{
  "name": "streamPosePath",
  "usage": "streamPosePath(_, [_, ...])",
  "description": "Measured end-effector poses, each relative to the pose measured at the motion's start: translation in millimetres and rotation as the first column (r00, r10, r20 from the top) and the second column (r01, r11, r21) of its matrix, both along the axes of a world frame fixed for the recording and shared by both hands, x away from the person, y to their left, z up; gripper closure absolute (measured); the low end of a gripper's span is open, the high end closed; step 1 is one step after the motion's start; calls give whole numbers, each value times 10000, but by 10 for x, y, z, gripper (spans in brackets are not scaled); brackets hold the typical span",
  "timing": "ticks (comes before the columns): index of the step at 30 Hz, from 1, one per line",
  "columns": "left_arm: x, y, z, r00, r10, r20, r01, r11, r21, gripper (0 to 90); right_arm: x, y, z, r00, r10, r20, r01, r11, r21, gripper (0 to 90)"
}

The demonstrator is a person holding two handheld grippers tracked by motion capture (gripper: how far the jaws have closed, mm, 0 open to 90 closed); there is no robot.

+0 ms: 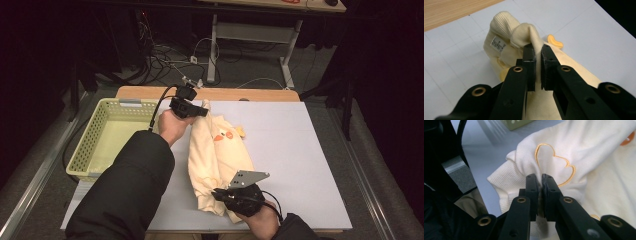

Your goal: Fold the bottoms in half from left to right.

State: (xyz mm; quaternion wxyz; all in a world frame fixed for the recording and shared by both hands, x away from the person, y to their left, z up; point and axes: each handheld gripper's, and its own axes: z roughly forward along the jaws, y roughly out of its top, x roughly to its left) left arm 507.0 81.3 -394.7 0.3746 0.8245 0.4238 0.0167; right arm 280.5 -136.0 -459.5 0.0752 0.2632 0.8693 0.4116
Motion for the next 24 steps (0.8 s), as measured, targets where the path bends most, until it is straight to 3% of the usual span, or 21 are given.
streamPosePath(11, [36, -178, -29, 9997, -249, 83, 249, 9997, 55, 818, 6, -213, -38, 9987, -495, -82, 495, 9988, -63, 853])
streamPosePath(24, [114, -362, -86, 9998, -187, 57, 186, 9997, 160, 819, -12, -407, -93, 9954, -919, -264, 911, 9954, -285, 854])
